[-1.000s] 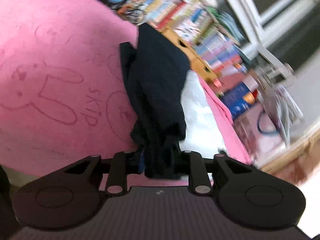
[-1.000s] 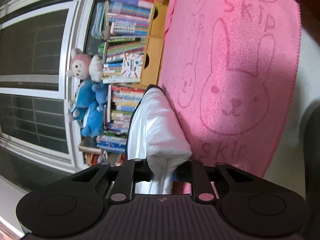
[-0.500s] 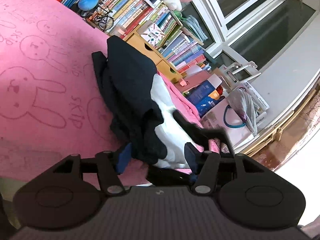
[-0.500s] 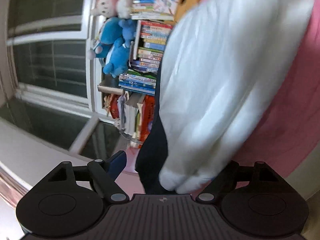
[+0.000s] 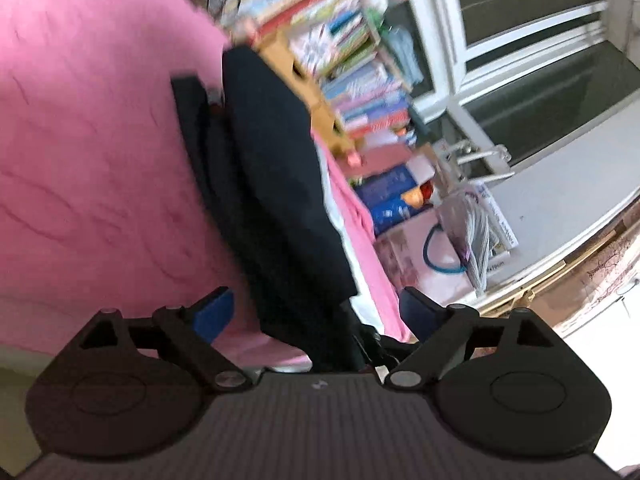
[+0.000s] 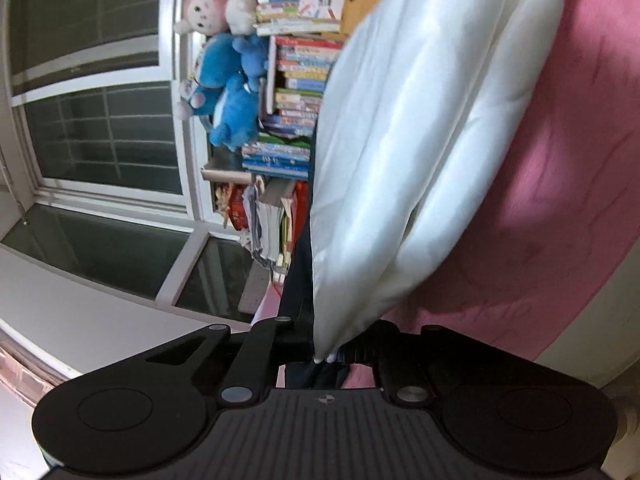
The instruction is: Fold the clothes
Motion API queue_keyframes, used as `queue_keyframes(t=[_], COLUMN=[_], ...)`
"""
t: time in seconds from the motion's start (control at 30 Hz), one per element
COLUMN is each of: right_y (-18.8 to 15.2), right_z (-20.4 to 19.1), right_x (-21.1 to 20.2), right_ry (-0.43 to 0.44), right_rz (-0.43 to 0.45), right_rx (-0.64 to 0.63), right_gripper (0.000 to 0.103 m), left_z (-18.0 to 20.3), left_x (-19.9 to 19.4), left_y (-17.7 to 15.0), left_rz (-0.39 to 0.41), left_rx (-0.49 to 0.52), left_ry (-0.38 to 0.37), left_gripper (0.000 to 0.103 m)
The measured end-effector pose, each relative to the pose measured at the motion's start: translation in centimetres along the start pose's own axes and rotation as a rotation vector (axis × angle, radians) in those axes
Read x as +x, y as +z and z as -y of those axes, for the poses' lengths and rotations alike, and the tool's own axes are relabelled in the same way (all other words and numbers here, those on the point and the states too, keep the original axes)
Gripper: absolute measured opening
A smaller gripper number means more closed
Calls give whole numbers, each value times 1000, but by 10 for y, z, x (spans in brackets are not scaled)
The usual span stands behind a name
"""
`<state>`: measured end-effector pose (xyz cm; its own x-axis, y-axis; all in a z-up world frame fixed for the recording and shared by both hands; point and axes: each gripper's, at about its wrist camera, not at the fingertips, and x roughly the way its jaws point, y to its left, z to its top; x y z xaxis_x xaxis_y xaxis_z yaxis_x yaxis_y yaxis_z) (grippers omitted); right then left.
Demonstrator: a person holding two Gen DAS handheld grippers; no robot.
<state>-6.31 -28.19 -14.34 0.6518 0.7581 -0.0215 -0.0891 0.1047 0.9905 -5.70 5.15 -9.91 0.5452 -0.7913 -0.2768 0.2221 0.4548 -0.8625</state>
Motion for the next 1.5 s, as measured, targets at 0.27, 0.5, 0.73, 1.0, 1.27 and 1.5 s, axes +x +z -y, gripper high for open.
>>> queue_keyframes(t=[0.27,0.5,0.73,1.0,1.27,1.5], right_y=[5,8,5,4,3,-1], right_z=[7,17,31,37,9,-33], right_x=[-21,-24,-21,-23,-30,-38], right_ry=[-5,-64,-111,-134,-71,-106], right_rz=[25,21,-10,-21,-67,-199], right_rx=[14,35,84,87,-112,-354], right_gripper=[11,10,10,10,19,47], left_z=[3,2,-11,0,11,80], left_x=[45,47,37,14,-9,52], left_y=[21,34,51,92,112,62], left_rz=[4,-4,31,291,354,248], left_rx=[-8,-4,-70,89,238,678], left_ry=[64,93,108,299,408,385], left_gripper=[38,26,26,27,31,46])
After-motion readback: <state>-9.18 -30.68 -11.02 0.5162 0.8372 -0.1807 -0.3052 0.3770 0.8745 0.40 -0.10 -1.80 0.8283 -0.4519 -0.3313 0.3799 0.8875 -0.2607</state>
